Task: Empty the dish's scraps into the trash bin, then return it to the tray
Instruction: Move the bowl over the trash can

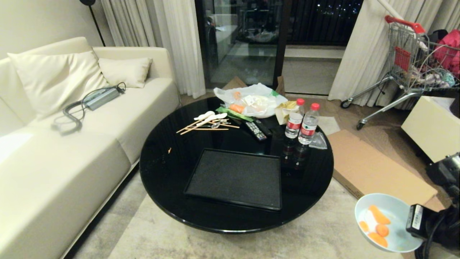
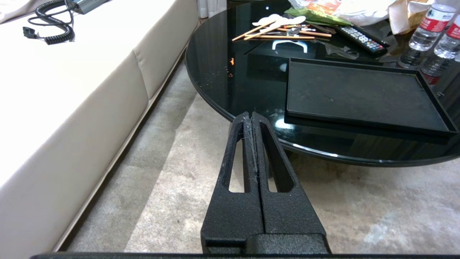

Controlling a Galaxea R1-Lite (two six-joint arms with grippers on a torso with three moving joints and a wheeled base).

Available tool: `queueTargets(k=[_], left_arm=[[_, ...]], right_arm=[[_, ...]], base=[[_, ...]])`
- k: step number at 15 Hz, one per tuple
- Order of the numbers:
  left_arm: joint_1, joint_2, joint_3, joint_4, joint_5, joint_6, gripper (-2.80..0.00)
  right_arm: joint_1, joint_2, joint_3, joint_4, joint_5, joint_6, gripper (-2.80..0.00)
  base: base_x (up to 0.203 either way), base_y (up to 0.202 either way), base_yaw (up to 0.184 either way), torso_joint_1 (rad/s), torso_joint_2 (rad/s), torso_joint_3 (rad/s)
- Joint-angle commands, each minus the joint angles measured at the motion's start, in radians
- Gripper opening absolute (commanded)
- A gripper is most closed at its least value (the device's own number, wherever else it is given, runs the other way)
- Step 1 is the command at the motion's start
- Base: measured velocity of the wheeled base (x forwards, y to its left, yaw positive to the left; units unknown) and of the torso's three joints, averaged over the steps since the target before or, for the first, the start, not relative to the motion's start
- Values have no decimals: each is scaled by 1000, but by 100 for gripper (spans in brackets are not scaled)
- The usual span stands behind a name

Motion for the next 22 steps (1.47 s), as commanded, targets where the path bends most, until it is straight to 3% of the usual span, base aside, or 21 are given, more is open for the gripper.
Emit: queueTargets(k=[1,9,22], left_arm=[[0,0,0,0,0,-1,-280],[0,0,0,0,0,-1,-280],[0,0,0,0,0,-1,-280]], right_arm=[[1,-9,3,5,-2,6,-280],[1,-8,0,4,0,9,-280],[-1,-23,4,10,0,14,-280]], base=[[0,0,0,0,0,0],[1,1,-9,0,0,0],[0,9,-162,2,3,3]])
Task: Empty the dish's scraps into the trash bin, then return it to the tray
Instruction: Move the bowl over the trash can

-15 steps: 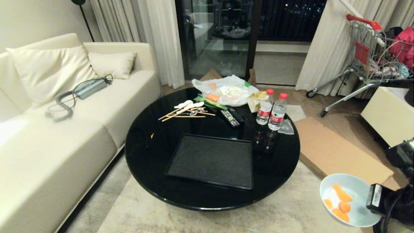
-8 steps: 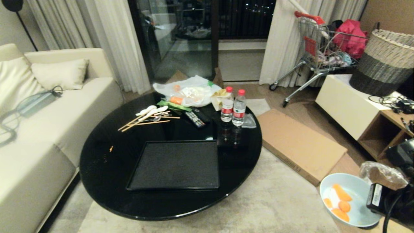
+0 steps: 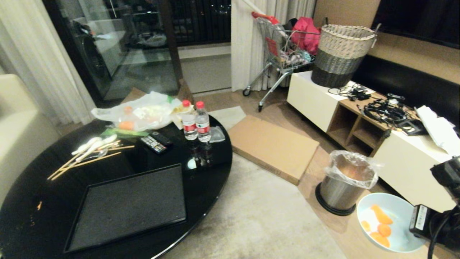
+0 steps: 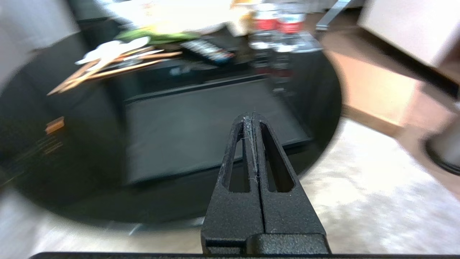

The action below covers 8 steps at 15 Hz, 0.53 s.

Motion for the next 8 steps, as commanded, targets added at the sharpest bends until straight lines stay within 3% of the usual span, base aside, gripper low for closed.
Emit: queueTargets(k=[1,8], left_arm=[[0,0,0,0,0,0,-280],[0,0,0,0,0,0,-280]], right_arm=[[1,-2,0,2,-3,4,-280],[-1,0,0,1,-3,6,-280]], base=[[-2,12,-166,2,7,7],[-1,11,-167,-1,2,4]])
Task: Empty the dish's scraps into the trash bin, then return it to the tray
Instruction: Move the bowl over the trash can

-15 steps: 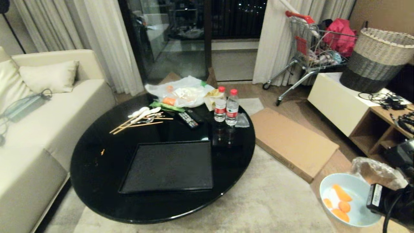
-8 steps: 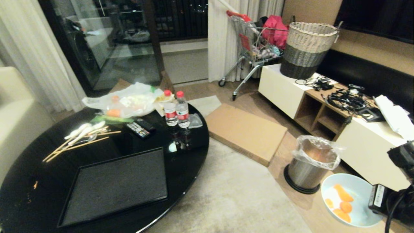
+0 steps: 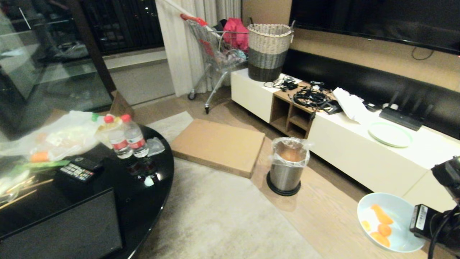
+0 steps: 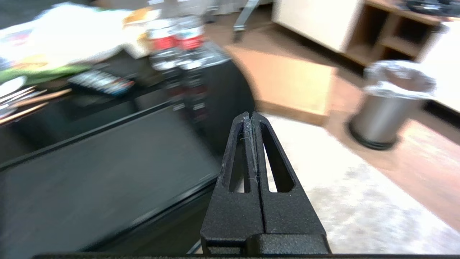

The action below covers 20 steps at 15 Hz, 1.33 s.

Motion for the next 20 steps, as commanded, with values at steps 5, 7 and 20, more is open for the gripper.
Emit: queueTargets(k=[5,7,20], left_arm=[[0,0,0,0,0,-1,-280],[0,0,0,0,0,-1,-280],[0,0,0,0,0,-1,-280]], right_arm=[[-1,1,1,0,-2,6,-280],[-1,2,-4,-4,-4,2,-280],[8,23,-5,-11,-5,-6,-280]], base=[[1,11,-164,2,2,2],[2,10,-169,2,2,4],[0,2,-30,0,1,1]])
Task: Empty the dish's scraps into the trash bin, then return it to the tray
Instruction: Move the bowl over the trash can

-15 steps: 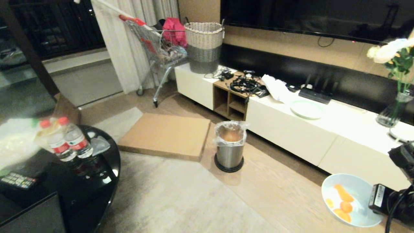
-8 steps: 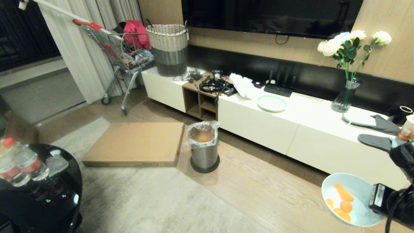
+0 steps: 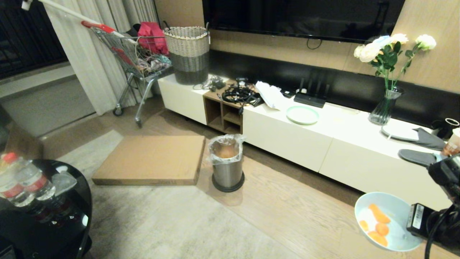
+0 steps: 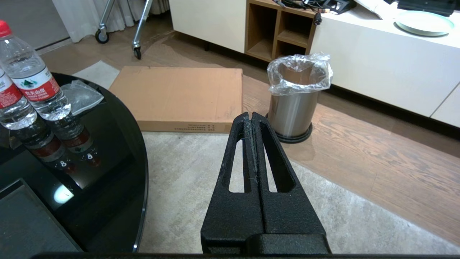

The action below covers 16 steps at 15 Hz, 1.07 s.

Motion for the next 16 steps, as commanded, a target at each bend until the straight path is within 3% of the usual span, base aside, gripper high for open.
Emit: queueTargets(k=[1,8,16], left_arm=[[0,0,0,0,0,-1,-280],[0,0,0,0,0,-1,-280],[0,0,0,0,-1,-1,-280]], right_arm=[[5,5,-4,2,-2,3,-280],[8,7,5,2,0,-14,-280],[10,18,-4,1,-2,-14,-280]], base=[[0,0,0,0,0,0],[9,0,0,-1,0,0],[178,0,3,2,3,2]])
